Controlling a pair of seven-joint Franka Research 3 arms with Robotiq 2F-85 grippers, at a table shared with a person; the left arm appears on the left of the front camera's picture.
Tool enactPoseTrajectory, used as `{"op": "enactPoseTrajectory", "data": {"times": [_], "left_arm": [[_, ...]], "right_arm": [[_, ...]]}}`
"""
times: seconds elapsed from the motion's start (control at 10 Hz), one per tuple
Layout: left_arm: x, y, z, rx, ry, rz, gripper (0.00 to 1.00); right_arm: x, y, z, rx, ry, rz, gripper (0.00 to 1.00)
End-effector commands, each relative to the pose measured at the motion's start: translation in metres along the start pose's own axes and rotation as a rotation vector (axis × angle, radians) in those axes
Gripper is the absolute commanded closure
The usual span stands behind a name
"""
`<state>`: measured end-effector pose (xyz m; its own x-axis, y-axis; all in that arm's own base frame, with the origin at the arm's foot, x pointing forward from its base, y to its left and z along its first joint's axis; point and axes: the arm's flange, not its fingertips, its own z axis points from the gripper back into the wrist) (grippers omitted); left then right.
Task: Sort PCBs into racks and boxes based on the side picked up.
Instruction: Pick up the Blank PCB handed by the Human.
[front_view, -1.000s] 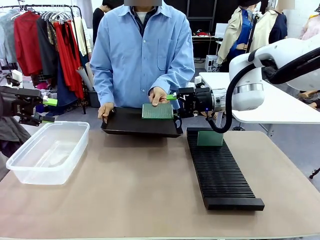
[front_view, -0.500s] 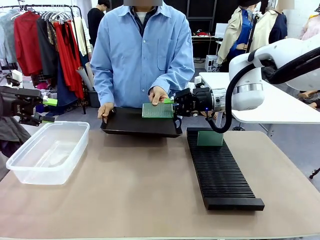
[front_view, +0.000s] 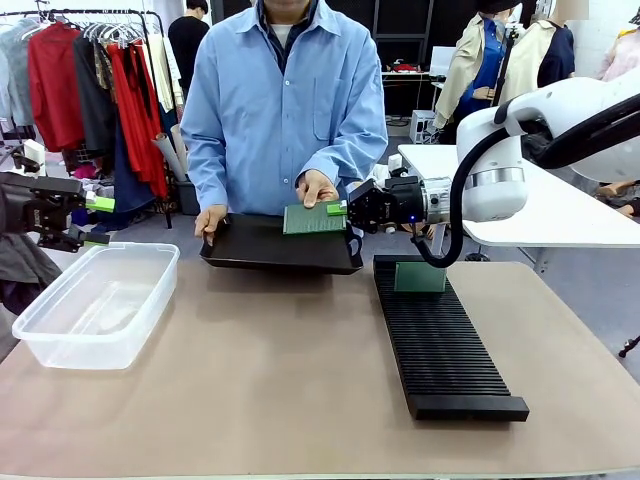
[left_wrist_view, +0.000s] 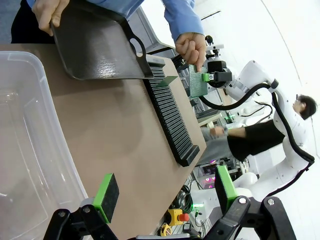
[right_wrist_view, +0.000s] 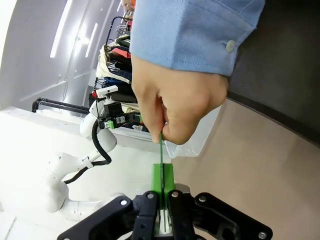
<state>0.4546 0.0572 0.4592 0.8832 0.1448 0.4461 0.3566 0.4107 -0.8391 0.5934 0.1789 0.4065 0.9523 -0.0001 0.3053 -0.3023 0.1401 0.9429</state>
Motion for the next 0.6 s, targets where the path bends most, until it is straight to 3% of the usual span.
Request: {"op": "enactPoseTrajectory", "data": {"times": [0.0,0.2,0.3,0.5], "left_arm": [[-0.0006,-0.0016,0.0007,-0.003,-0.001,-0.002,0.00],[-0.0006,-0.0016,0.0007,-0.003,-0.001,-0.002,0.00],[-0.0006,-0.0016,0.0007,-0.003,-0.001,-0.002,0.00],[-0.0006,-0.0016,0.0007,-0.003,-0.001,-0.002,0.00]], "right_arm": [[0.0086,0.0032,-0.0085,-0.008,-0.012,-0.041,1.00],[0.0046,0.0045,-0.0076,-0.009,0.099,0.032,1.00],[0.0001,0.0005,-0.0007,0.000,0.003,-0.010,1.00],[0.0001,0.0005,-0.0007,0.000,0.003,-0.010,1.00]]}}
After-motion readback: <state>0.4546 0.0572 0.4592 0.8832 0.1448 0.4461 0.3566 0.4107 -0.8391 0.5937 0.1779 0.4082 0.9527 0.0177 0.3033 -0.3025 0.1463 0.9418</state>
